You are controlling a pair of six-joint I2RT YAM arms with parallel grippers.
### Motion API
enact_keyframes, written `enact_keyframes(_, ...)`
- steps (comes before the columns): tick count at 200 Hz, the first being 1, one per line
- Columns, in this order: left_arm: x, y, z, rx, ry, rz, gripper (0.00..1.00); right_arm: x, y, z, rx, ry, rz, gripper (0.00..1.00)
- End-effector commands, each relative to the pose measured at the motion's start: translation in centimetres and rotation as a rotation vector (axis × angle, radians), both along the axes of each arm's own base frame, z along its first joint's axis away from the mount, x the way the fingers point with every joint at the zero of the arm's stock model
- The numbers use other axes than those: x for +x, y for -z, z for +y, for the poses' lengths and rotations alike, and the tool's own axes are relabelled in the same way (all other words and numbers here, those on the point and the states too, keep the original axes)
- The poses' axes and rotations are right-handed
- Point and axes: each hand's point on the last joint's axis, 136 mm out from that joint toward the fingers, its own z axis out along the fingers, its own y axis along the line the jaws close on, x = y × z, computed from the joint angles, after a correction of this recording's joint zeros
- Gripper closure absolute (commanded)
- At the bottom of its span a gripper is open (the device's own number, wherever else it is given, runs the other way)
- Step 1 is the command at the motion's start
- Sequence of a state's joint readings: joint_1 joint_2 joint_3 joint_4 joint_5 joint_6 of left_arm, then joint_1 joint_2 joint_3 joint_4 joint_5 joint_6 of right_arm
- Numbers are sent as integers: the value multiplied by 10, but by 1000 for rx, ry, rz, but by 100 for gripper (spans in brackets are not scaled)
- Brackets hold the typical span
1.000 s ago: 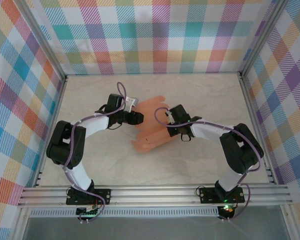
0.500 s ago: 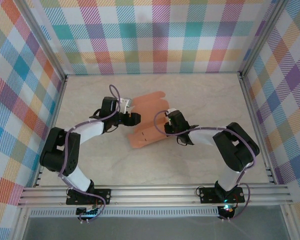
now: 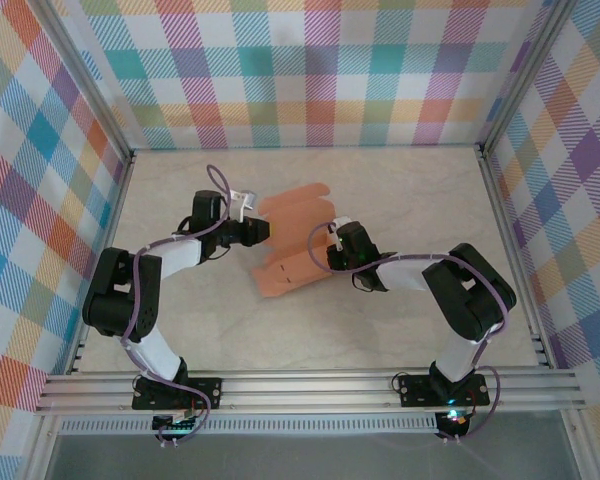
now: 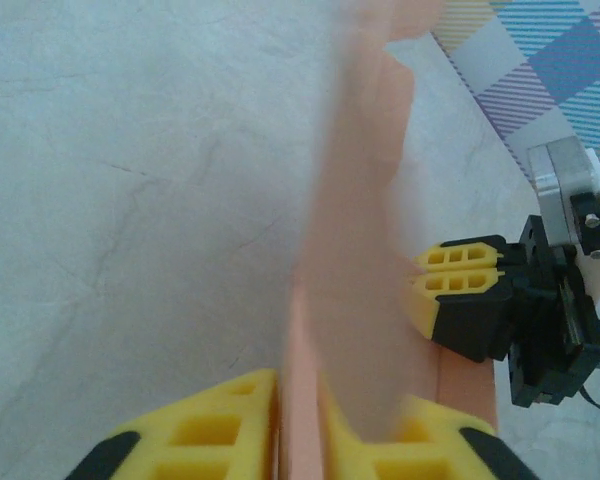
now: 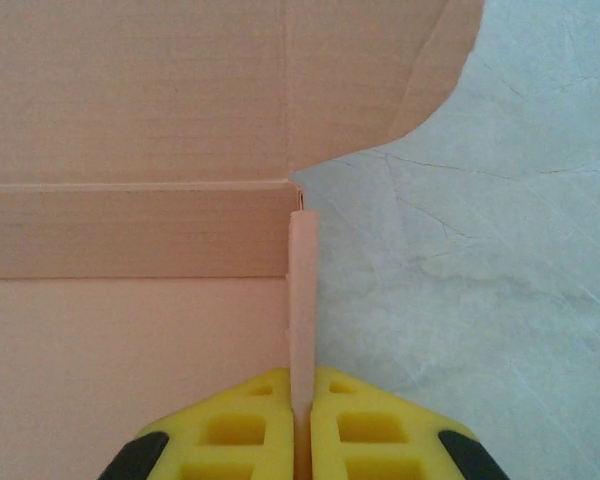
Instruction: Fold the paper box
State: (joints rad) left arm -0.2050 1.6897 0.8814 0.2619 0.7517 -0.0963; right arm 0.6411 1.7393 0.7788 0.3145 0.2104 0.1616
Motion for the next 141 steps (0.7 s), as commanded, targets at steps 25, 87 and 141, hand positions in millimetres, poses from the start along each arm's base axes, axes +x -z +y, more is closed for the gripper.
enact_keyframes(25, 1, 7, -2, 5, 55, -4, 90, -5, 3, 9, 12, -57, 6, 97)
enact_keyframes(87, -1, 5, 3, 54, 30, -104, 100, -9, -3, 6, -15, -71, 15, 72)
enact_keyframes(141, -17, 7, -20, 136, 122, -212, 100, -12, -12, -3, -53, -60, 24, 62)
